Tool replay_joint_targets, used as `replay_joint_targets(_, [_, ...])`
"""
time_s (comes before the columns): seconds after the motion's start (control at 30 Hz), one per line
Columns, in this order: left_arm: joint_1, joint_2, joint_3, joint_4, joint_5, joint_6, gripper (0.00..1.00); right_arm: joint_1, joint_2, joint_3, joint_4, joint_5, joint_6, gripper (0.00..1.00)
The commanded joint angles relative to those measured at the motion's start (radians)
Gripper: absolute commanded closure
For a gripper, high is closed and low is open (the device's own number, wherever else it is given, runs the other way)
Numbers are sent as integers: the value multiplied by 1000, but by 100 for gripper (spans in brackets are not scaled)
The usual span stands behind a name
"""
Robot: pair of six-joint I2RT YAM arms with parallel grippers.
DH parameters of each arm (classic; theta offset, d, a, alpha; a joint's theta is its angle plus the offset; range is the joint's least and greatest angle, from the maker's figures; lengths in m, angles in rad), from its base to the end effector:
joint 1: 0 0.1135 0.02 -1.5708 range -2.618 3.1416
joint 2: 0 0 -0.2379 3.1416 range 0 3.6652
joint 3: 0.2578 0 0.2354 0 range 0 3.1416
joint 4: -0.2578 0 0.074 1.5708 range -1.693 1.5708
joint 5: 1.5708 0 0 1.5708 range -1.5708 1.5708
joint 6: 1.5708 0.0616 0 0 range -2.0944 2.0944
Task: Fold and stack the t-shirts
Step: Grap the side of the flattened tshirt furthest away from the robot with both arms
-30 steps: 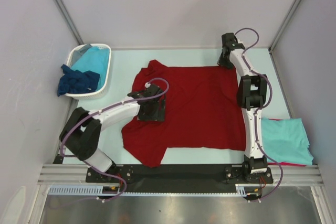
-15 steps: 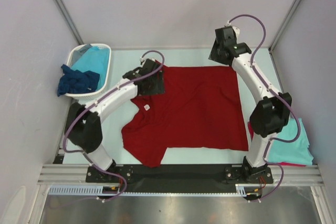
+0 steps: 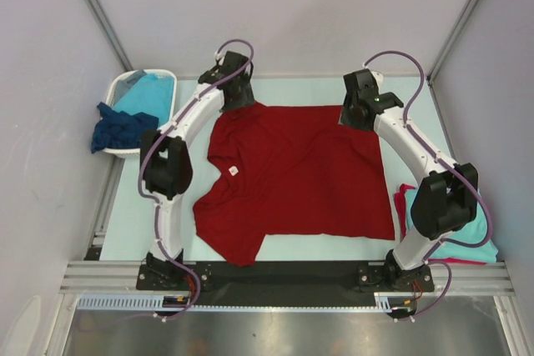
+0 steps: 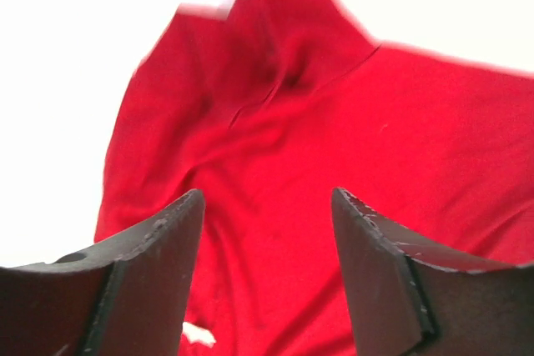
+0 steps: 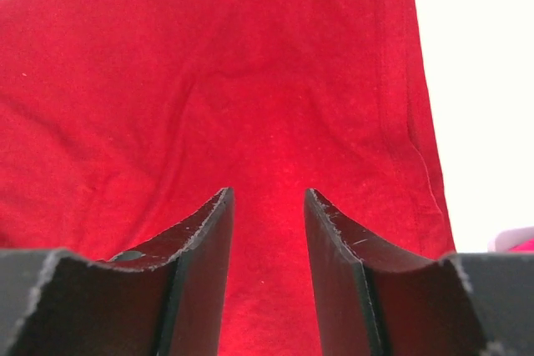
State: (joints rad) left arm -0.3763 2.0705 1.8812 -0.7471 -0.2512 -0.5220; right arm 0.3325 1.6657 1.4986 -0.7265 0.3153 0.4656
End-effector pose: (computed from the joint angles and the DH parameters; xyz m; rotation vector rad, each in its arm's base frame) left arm 0.4223 -0.1504 0.2308 -0.2813 2.4510 -0.0710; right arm 0.3466 0.0995 0.2683 0.2939 2.3873 -0.0232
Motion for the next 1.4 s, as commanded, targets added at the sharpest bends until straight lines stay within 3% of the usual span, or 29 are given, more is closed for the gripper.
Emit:
replay_joint_targets(0.0, [2,135,287,-95,-14,59,33,2,-29,5,41,-16,-12,56])
replay_joint_targets(0.07, [13,177,361,-123,-19,66,35,5,-27,6,44,-19,-10,56])
replay_joint_targets(0.53, [108,276,363,-80,78,62,49,11,26,2,47,-13,-7,58])
replay_joint_targets(1.37, [91,367,415,-51,194,56,45,33,80,5,41,-1,-4,59])
